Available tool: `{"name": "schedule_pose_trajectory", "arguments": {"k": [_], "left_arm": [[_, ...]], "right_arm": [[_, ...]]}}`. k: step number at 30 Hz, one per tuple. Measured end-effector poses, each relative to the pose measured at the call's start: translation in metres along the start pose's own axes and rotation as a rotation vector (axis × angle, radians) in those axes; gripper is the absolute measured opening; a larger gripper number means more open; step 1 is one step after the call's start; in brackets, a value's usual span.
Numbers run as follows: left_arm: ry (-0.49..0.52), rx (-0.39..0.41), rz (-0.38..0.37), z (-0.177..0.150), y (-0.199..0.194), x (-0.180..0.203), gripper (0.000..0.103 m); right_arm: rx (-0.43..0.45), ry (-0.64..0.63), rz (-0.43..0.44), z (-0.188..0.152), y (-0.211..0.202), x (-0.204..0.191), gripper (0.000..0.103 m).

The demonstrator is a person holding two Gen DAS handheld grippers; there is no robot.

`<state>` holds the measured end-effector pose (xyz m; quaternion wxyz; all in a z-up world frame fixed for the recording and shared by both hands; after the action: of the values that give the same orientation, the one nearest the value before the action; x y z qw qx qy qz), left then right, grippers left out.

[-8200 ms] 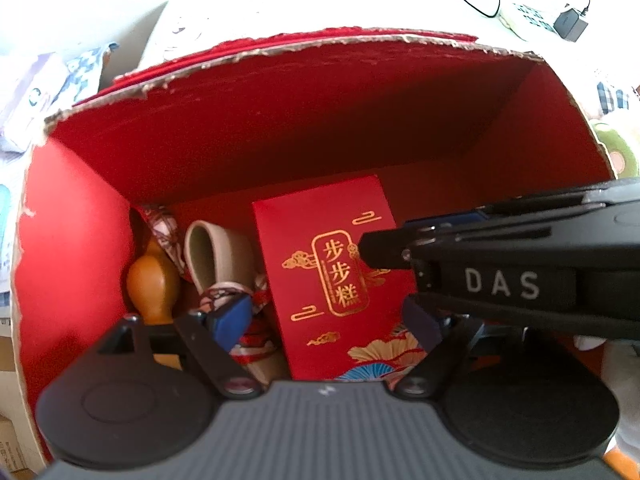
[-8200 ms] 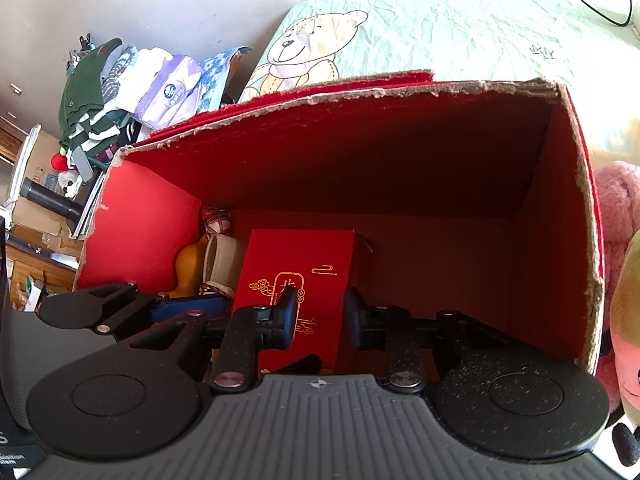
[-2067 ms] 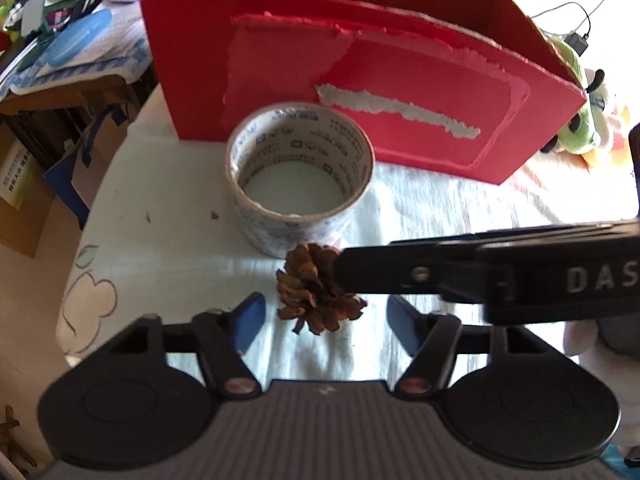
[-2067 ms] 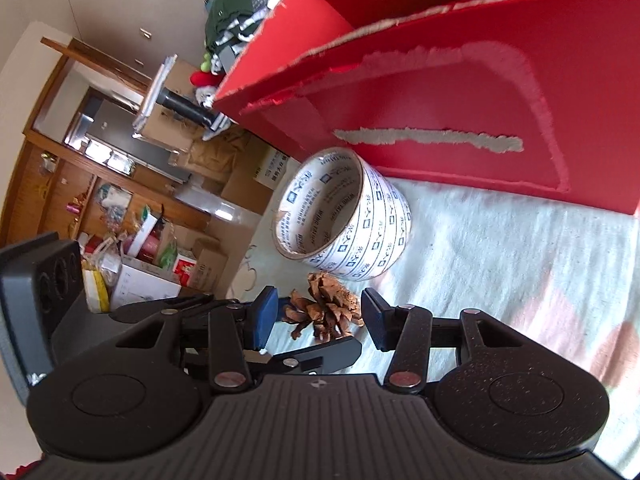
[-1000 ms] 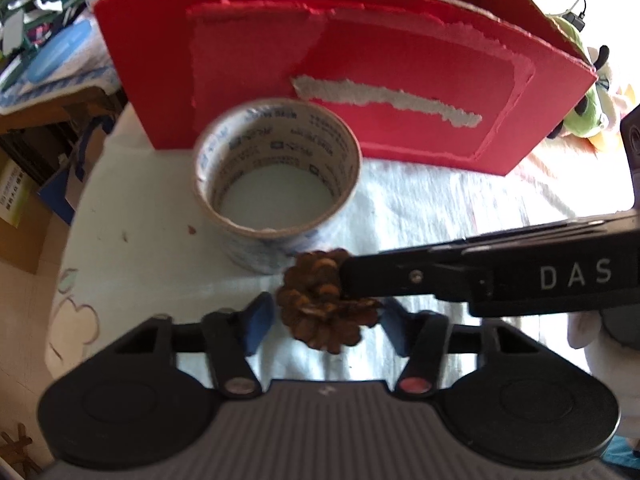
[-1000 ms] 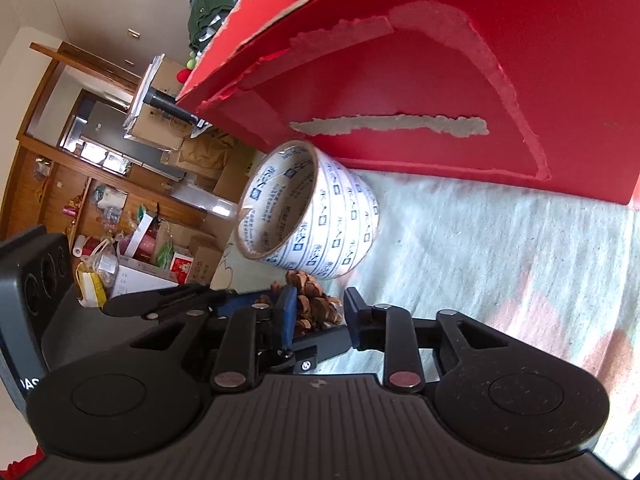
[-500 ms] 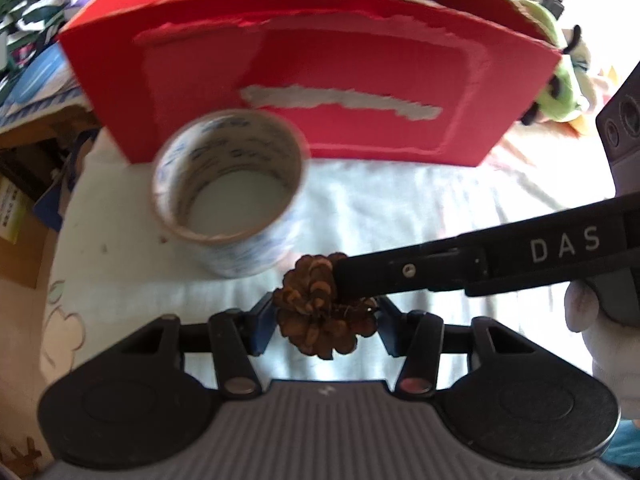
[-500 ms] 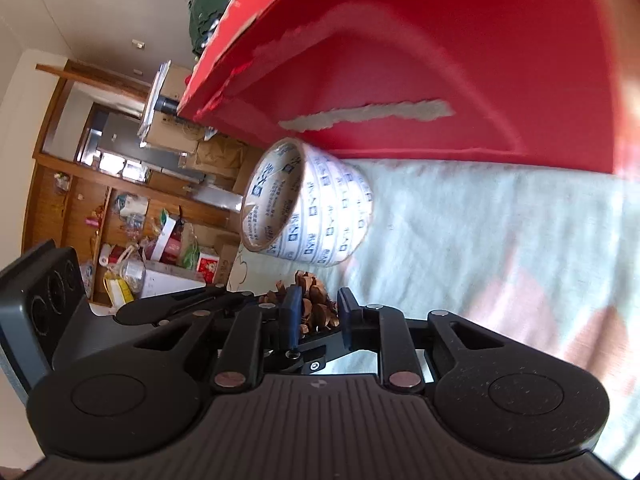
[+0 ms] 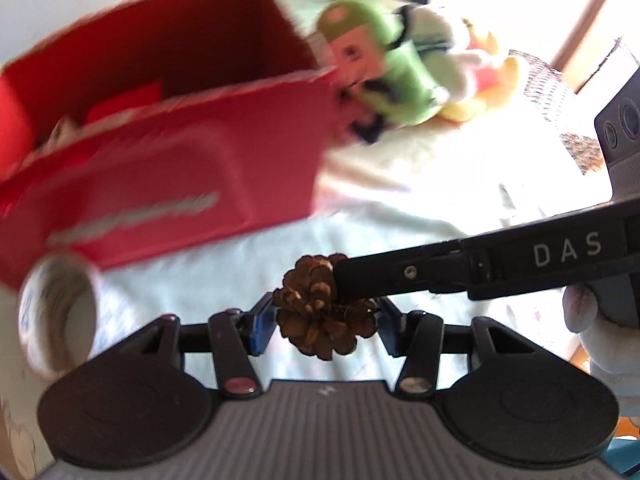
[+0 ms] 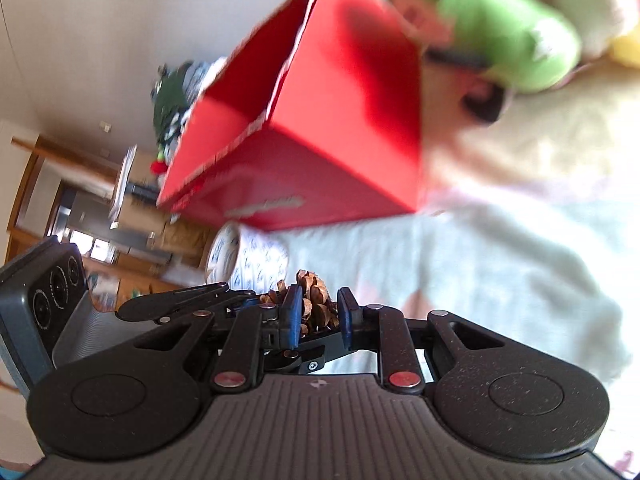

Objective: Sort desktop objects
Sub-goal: 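Carry the pinecone over the red box and lower it inside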

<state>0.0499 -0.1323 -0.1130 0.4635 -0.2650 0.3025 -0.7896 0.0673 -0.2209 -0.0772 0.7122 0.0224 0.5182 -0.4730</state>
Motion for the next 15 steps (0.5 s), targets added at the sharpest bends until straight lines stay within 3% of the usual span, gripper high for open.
{"name": "schedule_pose_trajectory", "arguments": {"k": [9,15], "left_arm": [[0.108,0.084,-0.078,0.062,0.003,0.038,0.053],[0.175,0.179,-0.121,0.106,-0.025,0.031,0.053]], "right_arm": [[0.184,-0.047,-0.056,0.041,-0.036,-0.003,0.022],[0.300,-0.057,-0.047,0.073,-0.050,-0.021,0.022]]}}
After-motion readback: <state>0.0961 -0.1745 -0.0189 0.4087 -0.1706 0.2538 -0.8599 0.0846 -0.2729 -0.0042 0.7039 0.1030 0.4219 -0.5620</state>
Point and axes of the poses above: each gripper's, at about its wrist camera, not at the fingertips, and y roughly the way its jaws point, x to its right, z to its top, the point moved 10 cm from there along y, roughly the way its jaws point, and after that the axes turned 15 degrees about x, right-handed, at the moved point
